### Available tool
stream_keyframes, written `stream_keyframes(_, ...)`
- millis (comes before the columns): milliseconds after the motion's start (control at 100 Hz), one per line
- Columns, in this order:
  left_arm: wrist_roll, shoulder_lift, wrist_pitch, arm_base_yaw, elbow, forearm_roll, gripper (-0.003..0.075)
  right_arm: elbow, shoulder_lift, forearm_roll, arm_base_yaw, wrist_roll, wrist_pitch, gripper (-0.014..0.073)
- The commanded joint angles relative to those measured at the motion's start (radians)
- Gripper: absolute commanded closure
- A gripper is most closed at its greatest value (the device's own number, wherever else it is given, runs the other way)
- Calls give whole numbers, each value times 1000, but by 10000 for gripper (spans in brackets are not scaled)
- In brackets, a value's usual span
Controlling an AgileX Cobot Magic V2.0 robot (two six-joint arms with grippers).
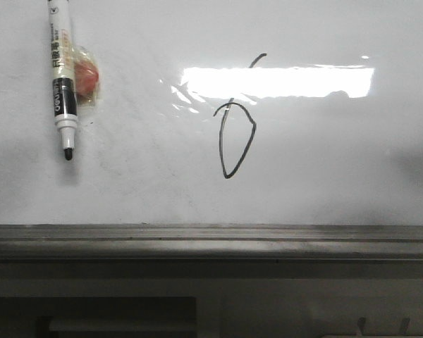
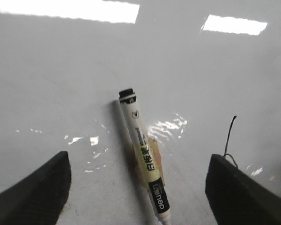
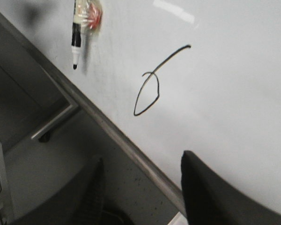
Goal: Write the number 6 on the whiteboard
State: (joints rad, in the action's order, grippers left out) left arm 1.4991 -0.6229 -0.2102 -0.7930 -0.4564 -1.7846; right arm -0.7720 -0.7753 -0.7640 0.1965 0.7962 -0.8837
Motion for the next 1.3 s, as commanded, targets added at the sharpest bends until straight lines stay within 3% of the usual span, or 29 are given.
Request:
stream_keyframes(0, 38, 71, 12, 1, -24, 14, 209, -25, 42, -51, 1, 3, 87, 347)
stream_keyframes(100, 68, 129, 12, 1, -24, 14, 365, -24, 101, -58, 1, 3, 138, 517)
stream_keyframes(170, 73, 157, 12, 1, -24, 14, 558, -11, 145, -56, 1, 9, 165, 652)
stream_keyframes(240, 95, 179, 18, 1, -21, 14, 744, 22, 199, -56, 1, 27, 206, 657)
stream_keyframes(510, 166, 294, 170, 1, 79, 60, 741, 270, 495, -58, 1, 53, 371, 659)
stream_keyframes(760, 166, 498, 175, 1, 236, 56, 741, 456, 737, -64, 1, 53, 438, 659)
stream_keyframes(960, 166, 621, 131, 1, 273, 29, 741, 495, 766, -91, 1, 53, 476, 659)
stream_keyframes(1290, 164, 627, 113, 1, 273, -65, 740, 515, 766, -91, 1, 53, 481, 659)
